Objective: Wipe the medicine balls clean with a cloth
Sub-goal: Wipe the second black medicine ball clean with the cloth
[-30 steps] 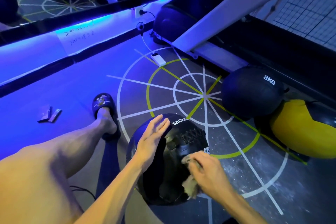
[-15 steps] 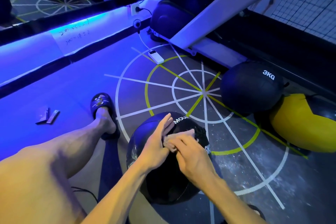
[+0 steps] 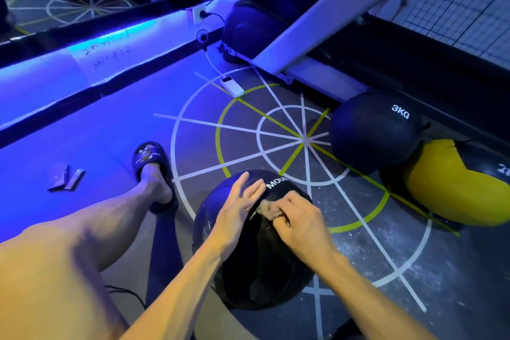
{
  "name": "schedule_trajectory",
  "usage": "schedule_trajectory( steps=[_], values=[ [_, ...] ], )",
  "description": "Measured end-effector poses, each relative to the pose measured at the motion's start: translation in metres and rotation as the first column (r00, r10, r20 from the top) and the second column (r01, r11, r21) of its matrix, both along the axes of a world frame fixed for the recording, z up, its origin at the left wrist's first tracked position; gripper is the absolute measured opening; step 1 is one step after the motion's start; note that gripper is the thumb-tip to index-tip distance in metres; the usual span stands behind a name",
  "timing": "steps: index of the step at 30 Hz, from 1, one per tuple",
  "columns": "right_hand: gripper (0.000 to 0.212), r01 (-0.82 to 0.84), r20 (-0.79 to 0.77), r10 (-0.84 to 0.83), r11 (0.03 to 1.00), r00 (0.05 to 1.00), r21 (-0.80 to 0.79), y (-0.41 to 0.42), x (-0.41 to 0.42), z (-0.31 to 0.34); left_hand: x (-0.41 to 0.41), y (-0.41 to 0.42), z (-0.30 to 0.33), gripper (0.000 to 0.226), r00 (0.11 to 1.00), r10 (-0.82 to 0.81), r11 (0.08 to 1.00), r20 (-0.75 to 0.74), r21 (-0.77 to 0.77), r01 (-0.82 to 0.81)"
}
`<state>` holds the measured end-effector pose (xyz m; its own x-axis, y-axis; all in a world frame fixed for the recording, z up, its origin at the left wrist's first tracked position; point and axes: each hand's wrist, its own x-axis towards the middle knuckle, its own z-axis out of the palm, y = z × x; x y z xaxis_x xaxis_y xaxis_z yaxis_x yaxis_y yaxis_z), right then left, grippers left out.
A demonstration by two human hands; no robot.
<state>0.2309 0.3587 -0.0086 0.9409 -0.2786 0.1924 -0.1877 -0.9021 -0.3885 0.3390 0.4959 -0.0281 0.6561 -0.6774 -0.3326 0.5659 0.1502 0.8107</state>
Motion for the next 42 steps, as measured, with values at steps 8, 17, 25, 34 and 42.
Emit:
schedule_trajectory(
  steps=[8,17,25,34,42],
  values=[
    [0.026,-0.078,-0.056,0.088,0.984,0.995,0.162,0.037,-0.036,-0.008,0.002,0.005,-0.004,0.048,0.996,-0.023,0.999,0.083,0.044,0.019],
    [0.027,0.477,-0.193,-0.442,0.730,0.876,0.490,0.002,-0.077,-0.016,-0.007,0.003,0.009,0.061,0.327,-0.492,0.755,0.807,0.582,-0.300],
    [0.018,0.423,-0.159,-0.455,0.567,0.876,0.707,0.002,-0.073,-0.033,-0.020,0.000,0.040,0.039,0.265,-0.852,0.307,0.453,0.840,-0.447],
    [0.019,0.510,-0.196,-0.774,0.184,0.602,0.840,-0.065,-0.106,-0.028,-0.011,-0.065,0.033,0.033,0.235,-0.668,0.624,0.706,0.703,-0.342],
    [0.019,0.486,-0.175,-0.909,0.034,0.378,0.873,-0.106,-0.131,-0.024,0.014,-0.012,0.018,0.034,0.346,-0.486,0.824,0.803,0.553,-0.126]
  ],
)
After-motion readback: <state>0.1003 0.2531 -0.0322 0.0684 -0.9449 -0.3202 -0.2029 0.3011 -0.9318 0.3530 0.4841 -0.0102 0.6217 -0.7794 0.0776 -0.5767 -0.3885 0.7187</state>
